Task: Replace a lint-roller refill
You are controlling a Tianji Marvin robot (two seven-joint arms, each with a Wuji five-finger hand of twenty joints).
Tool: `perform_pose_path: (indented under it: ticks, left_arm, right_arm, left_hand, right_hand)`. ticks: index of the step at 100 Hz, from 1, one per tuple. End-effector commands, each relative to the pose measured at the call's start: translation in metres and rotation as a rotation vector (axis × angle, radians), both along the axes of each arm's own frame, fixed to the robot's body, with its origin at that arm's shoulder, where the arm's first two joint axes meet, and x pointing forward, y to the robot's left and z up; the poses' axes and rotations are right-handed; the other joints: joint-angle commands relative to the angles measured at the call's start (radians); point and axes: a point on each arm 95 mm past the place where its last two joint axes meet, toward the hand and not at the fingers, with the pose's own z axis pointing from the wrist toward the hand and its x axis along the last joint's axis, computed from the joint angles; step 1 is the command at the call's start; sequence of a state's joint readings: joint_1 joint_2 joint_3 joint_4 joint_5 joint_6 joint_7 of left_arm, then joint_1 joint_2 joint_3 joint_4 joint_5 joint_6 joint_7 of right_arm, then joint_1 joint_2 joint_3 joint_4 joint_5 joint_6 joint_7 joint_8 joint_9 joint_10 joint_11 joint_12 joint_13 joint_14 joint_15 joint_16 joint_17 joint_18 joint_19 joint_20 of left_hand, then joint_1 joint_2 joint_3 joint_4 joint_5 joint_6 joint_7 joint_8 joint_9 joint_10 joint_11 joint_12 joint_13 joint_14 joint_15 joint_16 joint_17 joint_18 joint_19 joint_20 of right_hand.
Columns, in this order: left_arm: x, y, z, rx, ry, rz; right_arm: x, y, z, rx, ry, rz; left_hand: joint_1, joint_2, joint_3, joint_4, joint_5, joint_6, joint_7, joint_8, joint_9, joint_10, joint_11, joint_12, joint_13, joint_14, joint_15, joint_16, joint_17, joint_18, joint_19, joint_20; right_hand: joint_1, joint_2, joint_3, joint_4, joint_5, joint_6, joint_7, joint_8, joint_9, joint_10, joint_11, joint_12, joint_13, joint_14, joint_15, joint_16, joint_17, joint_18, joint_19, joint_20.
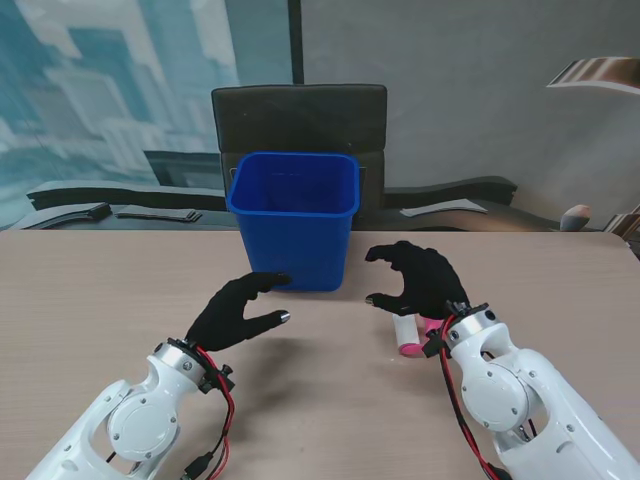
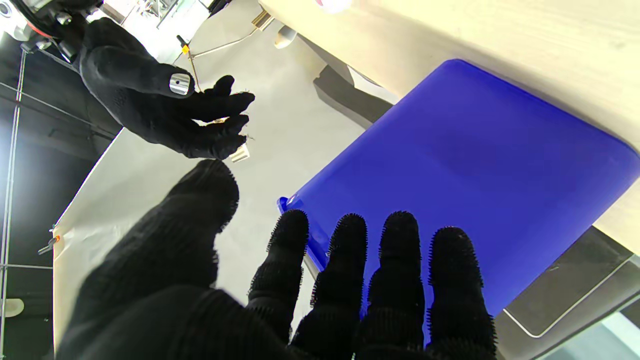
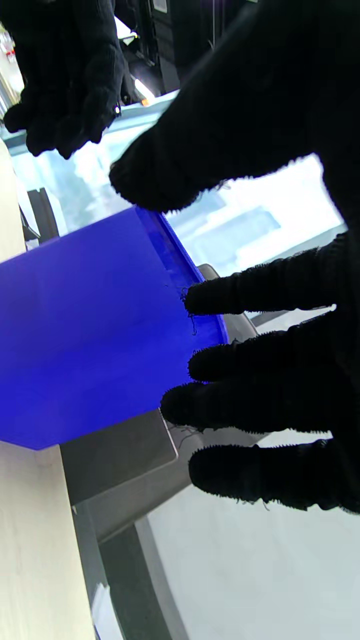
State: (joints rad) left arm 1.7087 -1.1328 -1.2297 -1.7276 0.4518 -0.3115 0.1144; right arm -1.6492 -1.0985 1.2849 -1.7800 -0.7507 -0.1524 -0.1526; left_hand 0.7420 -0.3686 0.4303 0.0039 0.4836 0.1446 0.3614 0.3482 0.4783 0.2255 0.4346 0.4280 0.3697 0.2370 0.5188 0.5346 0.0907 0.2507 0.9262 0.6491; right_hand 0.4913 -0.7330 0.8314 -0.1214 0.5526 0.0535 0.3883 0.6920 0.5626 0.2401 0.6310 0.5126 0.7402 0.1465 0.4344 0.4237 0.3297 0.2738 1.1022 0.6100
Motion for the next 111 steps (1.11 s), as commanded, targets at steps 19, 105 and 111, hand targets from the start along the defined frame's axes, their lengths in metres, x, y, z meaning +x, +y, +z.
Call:
perform_pose_path:
  ticks: [19,105,111]
  left_arm:
    - [-0.003,-0.003,-0.005,0.014,0.015,-0.016]
    - [0.001,-0.006,-0.003,0.037,0.002,-0.015]
    - [0.001,-0.006,-0.004,0.037,0.005,-0.017]
  right_arm:
    - [-0.004,0.005,-0.026,0.016,0.062,0.024]
    - [-0.002,-0.003,-0.039,-0.010,0.100,-0.002]
    - [-0.002,-0.002,-0.039,-0.007,0.102,-0.004]
  left_hand:
    - [-0.043,-0.029,0.029,-0.012,0.011,-0.004,-0.022,0.009,-0.017,0.010,-0.017,-0.027,-0.026,-0.006,-0.014,-0.008,0.000,0.001,-0.012,0.000]
    - [-0.038,-0.020,0.031,-0.010,0.006,-0.002,-0.019,0.014,-0.021,0.012,-0.014,-0.024,-0.031,-0.004,-0.010,-0.004,0.000,0.001,-0.012,0.002]
    - [-0.036,-0.020,0.030,-0.010,0.007,-0.002,-0.019,0.014,-0.019,0.012,-0.014,-0.024,-0.030,-0.004,-0.009,-0.003,0.000,0.001,-0.012,0.002]
  right_hand:
    - [0.036,-0.015,0.053,0.040,0.023,-0.011,0.029,0.031,0.037,-0.025,0.006,0.004,0.035,-0.018,0.005,0.004,0.008,0.033,0.017,0.002]
    - [0.034,0.016,0.036,0.041,0.041,-0.016,0.030,0.054,0.045,-0.017,0.016,0.016,0.028,-0.006,0.037,0.024,-0.004,0.038,0.036,0.002]
    - [0.036,0.017,0.033,0.042,0.042,-0.015,0.030,0.054,0.046,-0.017,0.016,0.017,0.027,-0.006,0.041,0.026,-0.004,0.038,0.037,0.003]
